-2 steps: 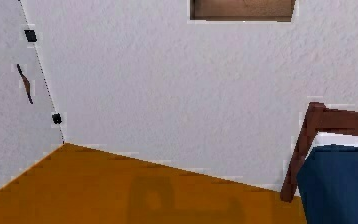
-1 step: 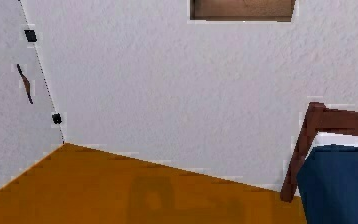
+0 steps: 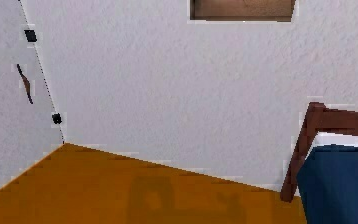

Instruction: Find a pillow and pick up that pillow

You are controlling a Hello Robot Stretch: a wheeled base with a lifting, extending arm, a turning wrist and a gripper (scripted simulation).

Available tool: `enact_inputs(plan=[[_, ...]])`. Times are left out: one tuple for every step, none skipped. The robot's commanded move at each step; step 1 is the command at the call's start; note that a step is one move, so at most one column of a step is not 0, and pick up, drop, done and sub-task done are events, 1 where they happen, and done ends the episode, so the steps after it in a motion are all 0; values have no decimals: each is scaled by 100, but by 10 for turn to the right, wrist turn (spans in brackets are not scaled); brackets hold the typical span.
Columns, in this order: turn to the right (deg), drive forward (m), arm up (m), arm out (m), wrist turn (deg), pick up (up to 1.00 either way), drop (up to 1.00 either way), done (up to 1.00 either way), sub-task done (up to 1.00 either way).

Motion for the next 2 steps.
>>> enact_inputs(plan=[[0,0,0,0,450,0,0,0,0],[0,0,0,0,450,0,0,0,0]])
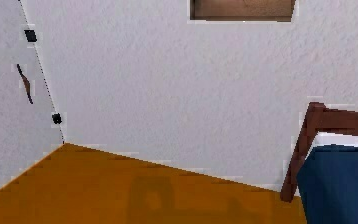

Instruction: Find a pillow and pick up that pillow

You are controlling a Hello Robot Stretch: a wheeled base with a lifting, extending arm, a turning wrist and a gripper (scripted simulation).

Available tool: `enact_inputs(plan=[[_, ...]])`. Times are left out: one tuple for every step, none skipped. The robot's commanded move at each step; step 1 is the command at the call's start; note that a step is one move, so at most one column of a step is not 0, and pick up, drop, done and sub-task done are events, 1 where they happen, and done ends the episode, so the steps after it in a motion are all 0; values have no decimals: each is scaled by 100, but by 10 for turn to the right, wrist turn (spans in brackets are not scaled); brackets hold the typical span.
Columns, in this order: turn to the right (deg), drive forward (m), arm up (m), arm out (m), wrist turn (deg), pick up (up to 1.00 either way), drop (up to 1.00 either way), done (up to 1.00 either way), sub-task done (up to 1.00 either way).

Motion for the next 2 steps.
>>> enact_inputs(plan=[[0,0,0,0,90,0,0,0,0],[0,0,-28,0,0,0,0,0,0]])
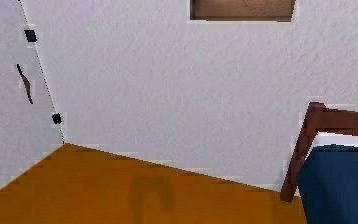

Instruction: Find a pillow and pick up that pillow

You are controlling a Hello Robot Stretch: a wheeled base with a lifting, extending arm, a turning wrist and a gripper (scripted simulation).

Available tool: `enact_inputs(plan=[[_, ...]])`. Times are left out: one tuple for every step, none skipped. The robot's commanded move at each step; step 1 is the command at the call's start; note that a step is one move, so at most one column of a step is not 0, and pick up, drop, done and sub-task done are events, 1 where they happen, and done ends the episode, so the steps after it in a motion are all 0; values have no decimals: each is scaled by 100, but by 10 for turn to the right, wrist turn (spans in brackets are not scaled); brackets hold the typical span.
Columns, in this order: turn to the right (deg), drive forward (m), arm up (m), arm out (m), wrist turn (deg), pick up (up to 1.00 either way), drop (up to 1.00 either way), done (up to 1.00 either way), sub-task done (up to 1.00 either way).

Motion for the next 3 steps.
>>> enact_inputs(plan=[[0,0,0,0,0,100,0,0,0],[0,0,10,0,0,0,0,0,0],[0,0,0,0,0,0,0,100,0]])
